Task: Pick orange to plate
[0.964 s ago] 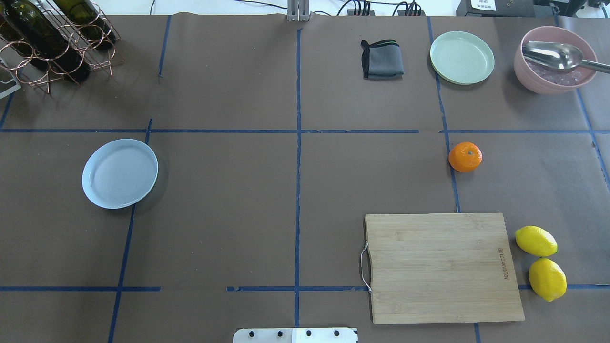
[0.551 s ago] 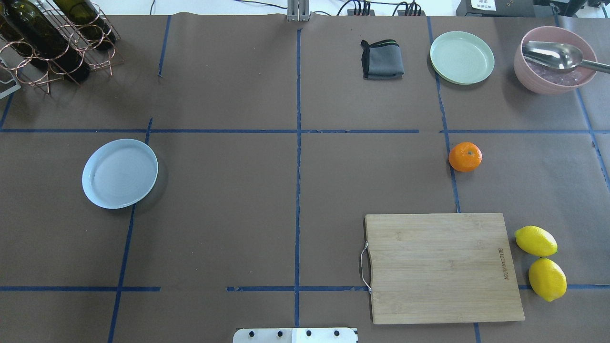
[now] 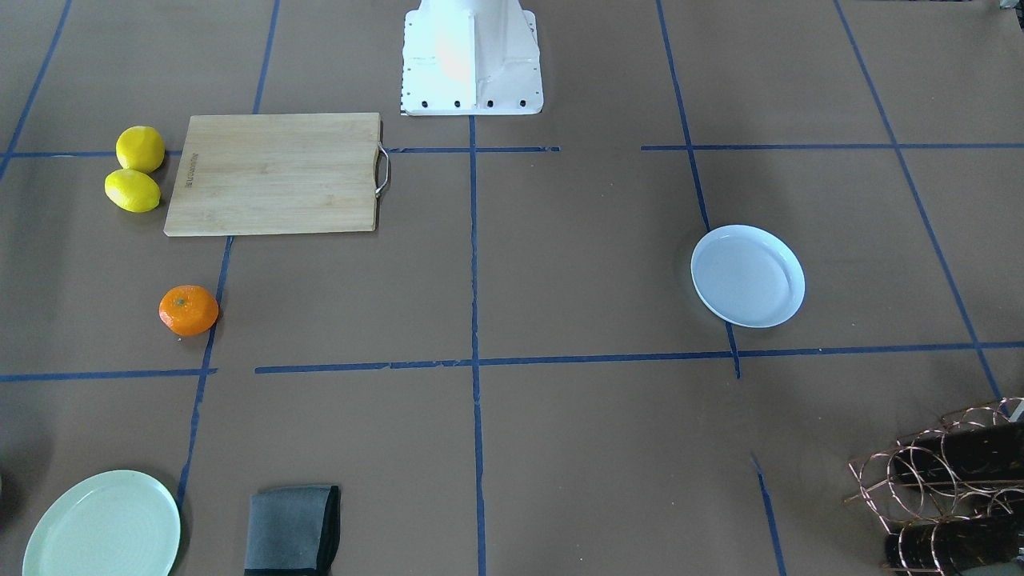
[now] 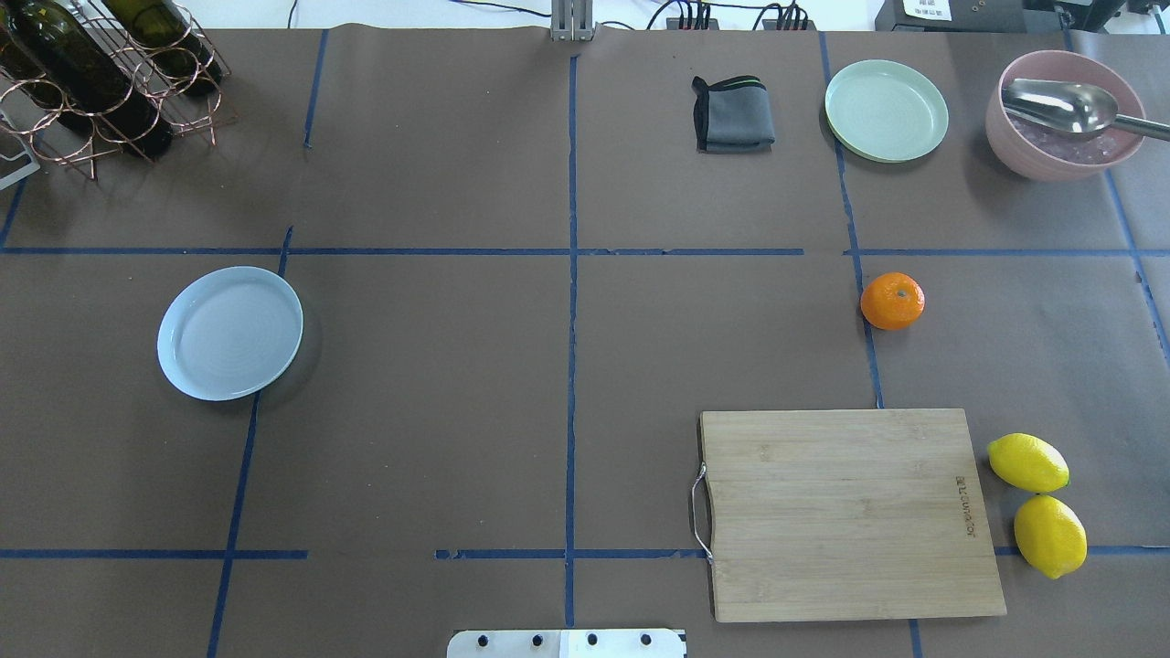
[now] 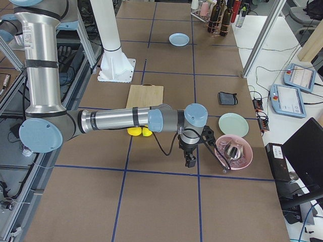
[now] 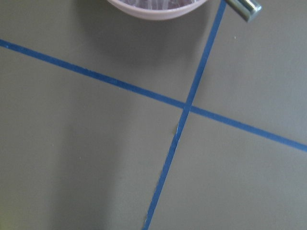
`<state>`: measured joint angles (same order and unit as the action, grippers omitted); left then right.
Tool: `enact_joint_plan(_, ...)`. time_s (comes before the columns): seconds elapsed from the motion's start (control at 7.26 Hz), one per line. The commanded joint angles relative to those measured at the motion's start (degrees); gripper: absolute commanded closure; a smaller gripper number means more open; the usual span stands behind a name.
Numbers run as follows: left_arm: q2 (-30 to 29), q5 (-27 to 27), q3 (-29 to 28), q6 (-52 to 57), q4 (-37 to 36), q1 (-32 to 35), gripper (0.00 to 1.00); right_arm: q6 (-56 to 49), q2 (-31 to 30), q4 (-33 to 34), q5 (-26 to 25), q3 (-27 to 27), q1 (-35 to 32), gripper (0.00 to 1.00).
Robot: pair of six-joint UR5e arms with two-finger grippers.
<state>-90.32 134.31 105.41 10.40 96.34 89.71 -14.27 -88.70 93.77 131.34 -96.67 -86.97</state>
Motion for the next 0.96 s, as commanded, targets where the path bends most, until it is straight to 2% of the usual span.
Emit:
enact_joint_plan(0.0,-1.88,0.34,-2.99,-0.29,16.59,0.03,0.0,0.12,-0.33,-4.39,0.49,-0.27,-0.04,0.0)
enact_joint_plan(0.14,-2.14,0.51,-5.37,-6.38,22.78,-0.06,0.0,0.12,-0.24,-4.48,2.15,-0.19,-0.04,0.0)
enact_joint_plan(0.28,-1.79,0.43,-4.43,-12.01,26.93,-3.45,0.0,0.21,0.19,-4.48,2.17,-0.36,-0.04,0.0)
enact_joint_plan(0.41,-1.53,-0.01,-5.03,-15.89,27.58,-10.01,0.0,0.13,0.28,-4.56,2.17,-0.54,-0.04,0.0)
enact_joint_plan(0.55,-1.44,-0.62,-5.3,-27.59,28.28,-14.08,0.0,0.12,-0.06,-5.7,2.17,-0.71,-0.04,0.0)
enact_joint_plan(0.69,1.43,-7.33,-5.3,-33.63,33.51,-18.91,0.0,0.21,-1.11,-9.1,2.17,-0.19,-0.04,0.0)
enact_joint_plan(0.83,3.64,-13.22,-5.48,-43.52,40.52,-23.74,0.0,2.3,-1.38,-9.31,2.17,-0.27,-0.04,0.0)
